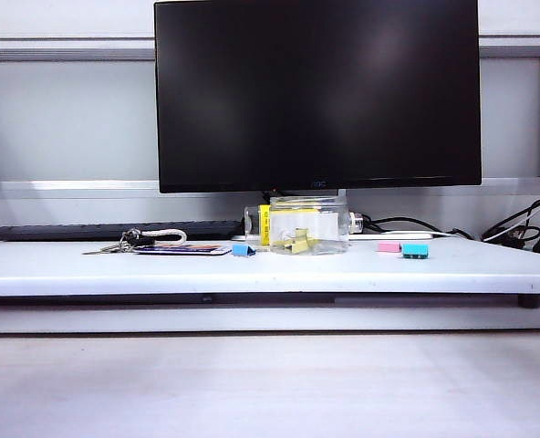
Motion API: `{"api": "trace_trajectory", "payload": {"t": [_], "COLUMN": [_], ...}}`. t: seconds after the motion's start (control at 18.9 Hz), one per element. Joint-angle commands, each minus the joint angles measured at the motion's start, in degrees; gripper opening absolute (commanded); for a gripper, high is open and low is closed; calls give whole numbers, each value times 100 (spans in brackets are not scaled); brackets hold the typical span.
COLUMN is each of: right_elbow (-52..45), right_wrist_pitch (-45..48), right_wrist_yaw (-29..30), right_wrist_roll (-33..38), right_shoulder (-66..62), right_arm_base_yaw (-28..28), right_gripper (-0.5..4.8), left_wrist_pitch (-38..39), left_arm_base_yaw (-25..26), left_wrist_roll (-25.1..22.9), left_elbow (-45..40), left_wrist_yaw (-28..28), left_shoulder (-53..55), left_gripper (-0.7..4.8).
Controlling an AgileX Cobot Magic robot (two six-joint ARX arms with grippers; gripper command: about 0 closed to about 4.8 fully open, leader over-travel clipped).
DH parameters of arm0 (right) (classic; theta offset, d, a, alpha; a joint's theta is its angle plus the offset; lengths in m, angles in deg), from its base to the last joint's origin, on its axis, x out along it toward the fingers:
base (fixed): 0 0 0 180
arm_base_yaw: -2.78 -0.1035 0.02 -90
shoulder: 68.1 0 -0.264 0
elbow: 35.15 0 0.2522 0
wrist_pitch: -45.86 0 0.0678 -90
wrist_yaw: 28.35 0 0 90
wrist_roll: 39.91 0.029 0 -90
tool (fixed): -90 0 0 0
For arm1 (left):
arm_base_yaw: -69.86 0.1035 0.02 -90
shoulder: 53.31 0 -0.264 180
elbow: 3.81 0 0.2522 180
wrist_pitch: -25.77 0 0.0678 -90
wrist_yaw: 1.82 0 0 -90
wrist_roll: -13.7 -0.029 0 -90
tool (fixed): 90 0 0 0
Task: Pick up the clips with the largest number of clips of the same color on the table and place them in a round transparent plastic box.
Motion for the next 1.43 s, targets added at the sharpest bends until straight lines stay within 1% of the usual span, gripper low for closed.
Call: {"api": "trace_trajectory", "payload": {"t": [0.05,0.32,0.37,0.53,0.58,0.79,1.27,1.43], "right_elbow": [0,-24,-57,-164,-164,-164,-164,-164], "right_wrist_pitch": [-136,-48,74,905,1005,317,332,337], "right_wrist_yaw": [2,-13,-11,-26,-20,-11,-13,-13], "right_wrist_roll": [-46,-50,-50,-52,-50,-48,-44,-44], "right_shoulder": [-17,-17,-17,-17,-17,-17,-26,-26], "right_arm_base_yaw": [0,4,4,4,4,0,0,0], "right_gripper": [-1,-1,-1,-1,-1,-1,0,0], "left_wrist_pitch": [-74,-68,-61,52,83,98,98,140], "left_arm_base_yaw": [0,0,0,0,0,0,0,2], "left_wrist_roll": [4,4,7,9,7,7,7,7], "left_elbow": [-13,-13,-13,-13,-13,-13,-13,-13], "left_wrist_yaw": [-17,-17,-17,-17,-17,-17,-17,-17], "left_shoulder": [0,0,0,0,0,0,0,-243], "left_gripper": [-5,-5,-5,-5,-5,-5,-5,-5]}}
